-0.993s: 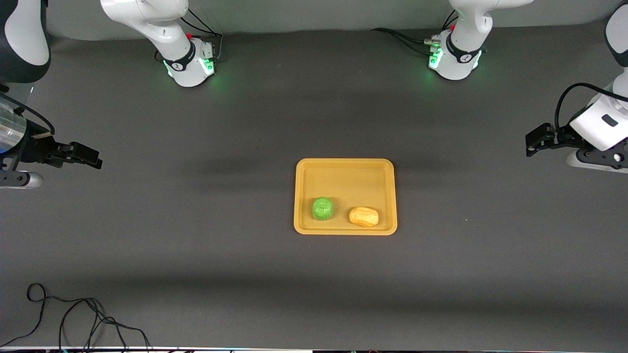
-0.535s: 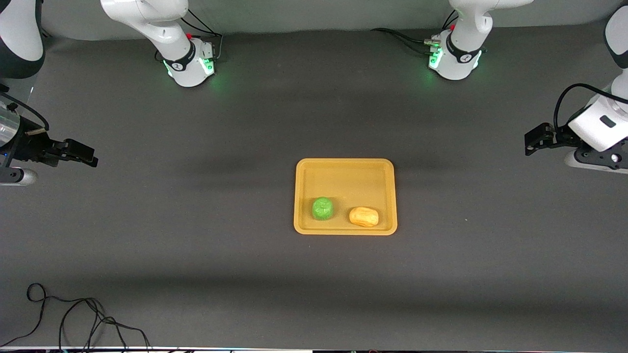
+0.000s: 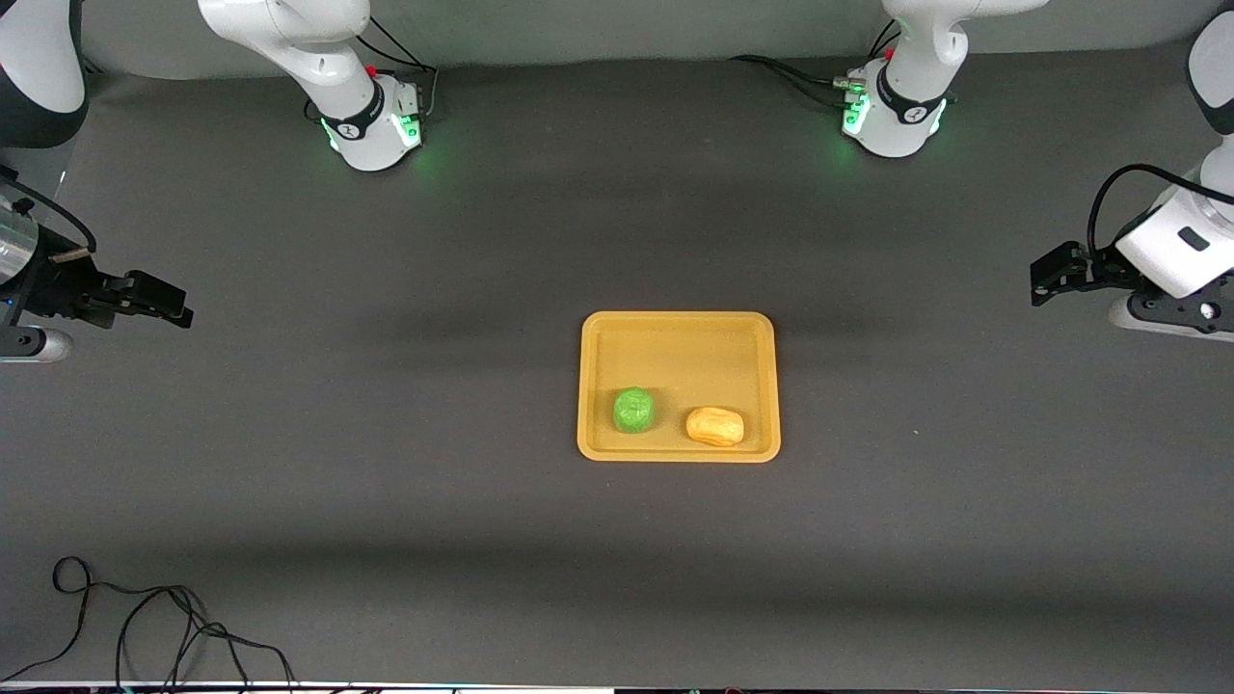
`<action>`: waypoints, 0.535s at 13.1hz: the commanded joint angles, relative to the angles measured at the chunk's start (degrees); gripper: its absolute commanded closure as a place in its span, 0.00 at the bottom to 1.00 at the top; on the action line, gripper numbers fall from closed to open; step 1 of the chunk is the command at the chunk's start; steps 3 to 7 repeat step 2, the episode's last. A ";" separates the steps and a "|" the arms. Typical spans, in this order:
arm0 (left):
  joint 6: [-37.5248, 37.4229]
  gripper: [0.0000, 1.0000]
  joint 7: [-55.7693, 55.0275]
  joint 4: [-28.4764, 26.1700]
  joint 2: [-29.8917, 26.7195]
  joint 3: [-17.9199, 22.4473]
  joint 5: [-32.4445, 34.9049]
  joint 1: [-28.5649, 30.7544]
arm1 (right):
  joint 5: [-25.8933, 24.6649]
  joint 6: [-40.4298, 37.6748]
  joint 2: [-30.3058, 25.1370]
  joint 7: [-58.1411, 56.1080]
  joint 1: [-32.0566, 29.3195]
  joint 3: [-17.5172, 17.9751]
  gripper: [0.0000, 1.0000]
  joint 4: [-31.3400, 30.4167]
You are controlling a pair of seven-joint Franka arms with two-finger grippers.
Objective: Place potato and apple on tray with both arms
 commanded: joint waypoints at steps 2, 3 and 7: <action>-0.19 0.00 -0.50 0.28 0.04 0.15 0.70 -0.10 | 0.89 0.13 -0.60 -0.54 -0.56 0.40 0.00 0.42; -0.19 0.00 -0.50 0.28 0.04 0.15 0.70 -0.10 | 0.89 0.13 -0.60 -0.54 -0.56 0.40 0.00 0.42; -0.19 0.00 -0.50 0.28 0.04 0.15 0.70 -0.10 | 0.89 0.13 -0.60 -0.54 -0.56 0.40 0.00 0.42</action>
